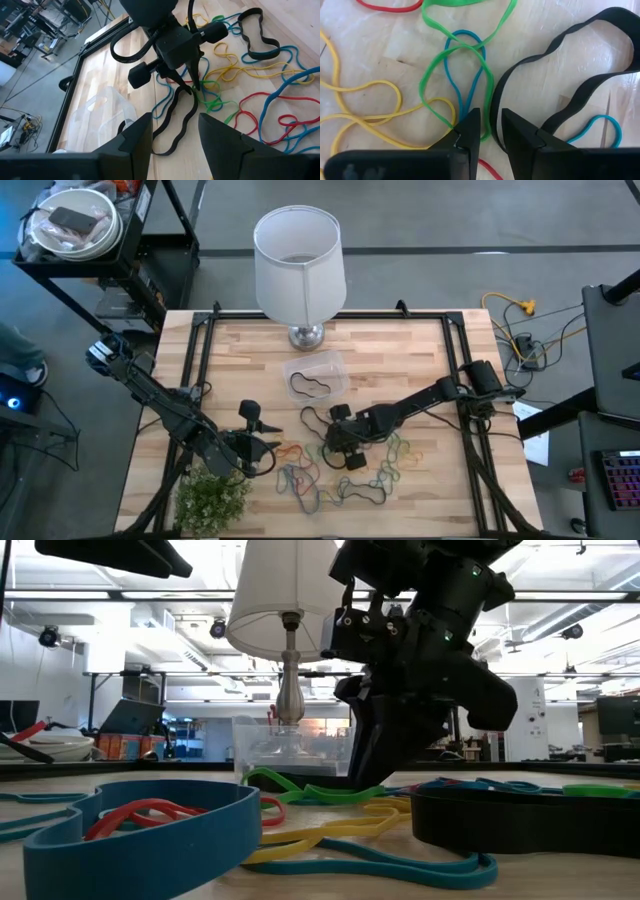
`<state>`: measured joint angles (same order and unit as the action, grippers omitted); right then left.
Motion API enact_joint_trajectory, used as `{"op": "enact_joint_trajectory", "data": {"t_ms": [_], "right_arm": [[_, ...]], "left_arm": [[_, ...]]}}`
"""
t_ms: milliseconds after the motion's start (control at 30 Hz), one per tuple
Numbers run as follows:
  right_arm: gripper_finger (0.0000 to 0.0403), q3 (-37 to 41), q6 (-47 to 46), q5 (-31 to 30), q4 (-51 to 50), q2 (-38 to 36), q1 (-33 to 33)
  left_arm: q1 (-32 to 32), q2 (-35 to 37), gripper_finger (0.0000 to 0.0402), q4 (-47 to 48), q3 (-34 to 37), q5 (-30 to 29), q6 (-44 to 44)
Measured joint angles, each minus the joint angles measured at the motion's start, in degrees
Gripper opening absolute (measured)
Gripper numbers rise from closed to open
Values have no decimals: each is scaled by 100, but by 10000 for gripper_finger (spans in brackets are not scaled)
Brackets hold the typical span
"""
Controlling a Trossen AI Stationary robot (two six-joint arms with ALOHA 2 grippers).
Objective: Pick and place rubber bands into bin
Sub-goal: Put the black rubber band into the transparent container
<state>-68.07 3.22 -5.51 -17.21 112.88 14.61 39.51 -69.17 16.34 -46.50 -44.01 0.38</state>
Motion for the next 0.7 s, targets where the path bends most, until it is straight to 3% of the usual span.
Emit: {"op": "enact_joint_trajectory", "data": {"t_ms": [400, 700], "right_arm": [[70, -60, 44, -1, -5, 0, -2], [23, -53, 185, -52, -2, 0, -4]], "left_arm": [[0, 0, 144, 1, 2, 0, 0], [0, 0, 144, 0, 4, -1, 0]]}}
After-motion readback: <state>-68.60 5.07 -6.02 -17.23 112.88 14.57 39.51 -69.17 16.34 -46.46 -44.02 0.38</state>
